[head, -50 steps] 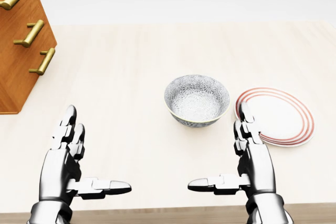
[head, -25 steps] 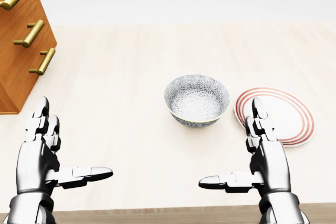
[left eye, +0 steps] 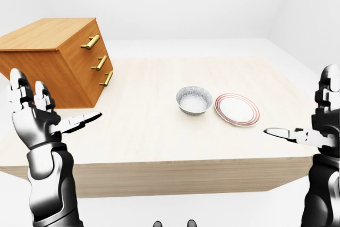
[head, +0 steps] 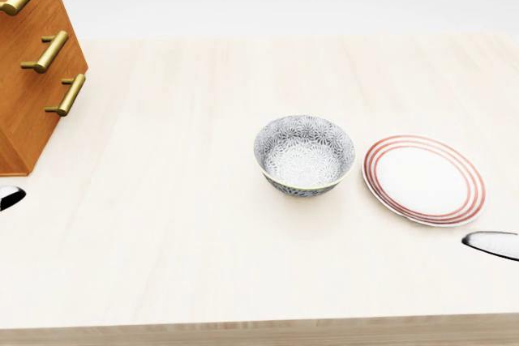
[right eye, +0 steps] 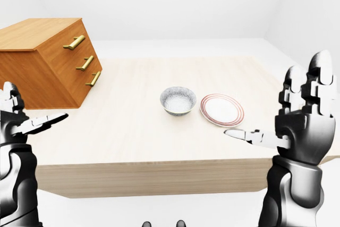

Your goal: Put the bowl on top of the cabinet.

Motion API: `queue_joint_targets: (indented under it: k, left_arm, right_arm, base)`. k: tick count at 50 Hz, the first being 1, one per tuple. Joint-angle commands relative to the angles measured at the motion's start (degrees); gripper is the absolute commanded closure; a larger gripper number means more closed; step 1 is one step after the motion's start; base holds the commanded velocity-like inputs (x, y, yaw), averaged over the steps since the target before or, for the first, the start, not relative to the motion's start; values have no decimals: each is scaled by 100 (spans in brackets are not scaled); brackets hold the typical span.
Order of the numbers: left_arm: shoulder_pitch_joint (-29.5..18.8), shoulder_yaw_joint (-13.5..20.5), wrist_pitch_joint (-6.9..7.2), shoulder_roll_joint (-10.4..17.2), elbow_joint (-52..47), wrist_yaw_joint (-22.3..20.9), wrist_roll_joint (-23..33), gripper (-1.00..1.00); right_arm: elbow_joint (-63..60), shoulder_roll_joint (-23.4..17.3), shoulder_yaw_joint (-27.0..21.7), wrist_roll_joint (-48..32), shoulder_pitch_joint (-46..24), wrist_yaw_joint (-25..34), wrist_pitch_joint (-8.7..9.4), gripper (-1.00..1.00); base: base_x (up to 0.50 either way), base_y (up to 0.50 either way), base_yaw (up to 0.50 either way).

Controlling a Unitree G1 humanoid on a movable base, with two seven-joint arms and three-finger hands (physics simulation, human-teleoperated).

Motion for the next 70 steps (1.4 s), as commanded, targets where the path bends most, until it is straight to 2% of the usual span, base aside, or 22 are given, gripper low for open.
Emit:
queue_joint_targets:
  k: [1, 45, 53, 70]
  left_arm:
    - [-66, 143, 0, 147, 54, 203, -165, -100]
    - [-65, 118, 0, 138, 138, 232, -146, -100]
    - [-61, 124, 0, 139, 106, 237, -144, -100]
    - [-45, 127, 0, 128, 55, 237, -142, -100]
  right_arm:
    - [-419, -102, -467, 283, 41, 26, 0, -100]
    - [-319, -44, -449, 171, 121, 107, 0, -100]
    - [-295, -18, -336, -154, 154, 169, 0, -100]
    - [-216, 44, -334, -202, 165, 248, 0, -100]
  base:
    - [0, 0, 0]
    - [40, 0, 0]
    - [1, 5, 0]
    - [0, 45, 0]
